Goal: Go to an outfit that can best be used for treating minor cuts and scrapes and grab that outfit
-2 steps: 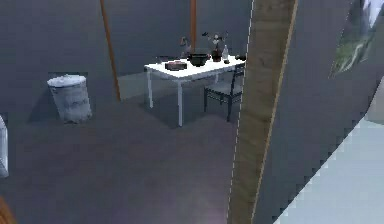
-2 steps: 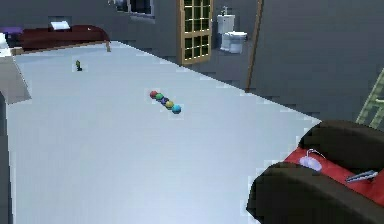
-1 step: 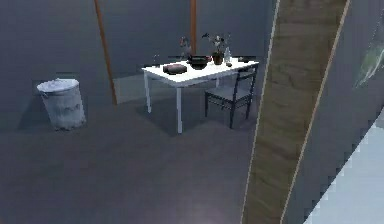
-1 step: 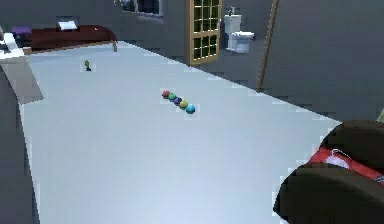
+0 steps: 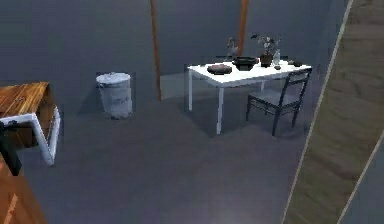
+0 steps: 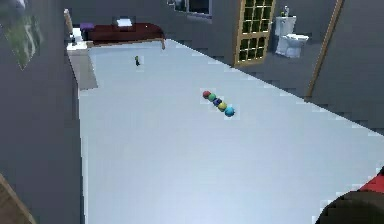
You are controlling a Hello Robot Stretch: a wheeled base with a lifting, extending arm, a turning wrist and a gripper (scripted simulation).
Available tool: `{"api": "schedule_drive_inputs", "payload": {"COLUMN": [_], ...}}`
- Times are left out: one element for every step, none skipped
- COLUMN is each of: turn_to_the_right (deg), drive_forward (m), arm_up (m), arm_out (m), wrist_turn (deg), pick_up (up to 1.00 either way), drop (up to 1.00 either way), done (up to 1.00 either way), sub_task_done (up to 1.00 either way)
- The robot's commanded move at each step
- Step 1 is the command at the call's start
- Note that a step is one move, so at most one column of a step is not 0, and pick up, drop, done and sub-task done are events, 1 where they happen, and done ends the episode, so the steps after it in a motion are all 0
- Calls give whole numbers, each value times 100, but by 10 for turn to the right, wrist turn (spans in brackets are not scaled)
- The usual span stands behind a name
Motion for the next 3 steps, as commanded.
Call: {"api": "schedule_drive_inputs", "payload": {"turn_to_the_right": [0, 120, 0], "drive_forward": [65, 0, 100], "arm_up": [0, 0, 0], "arm_out": [0, 0, 0], "wrist_turn": [0, 0, 0], "pick_up": [0, 0, 0], "drop": [0, 0, 0], "done": [0, 0, 0], "sub_task_done": [0, 0, 0]}}
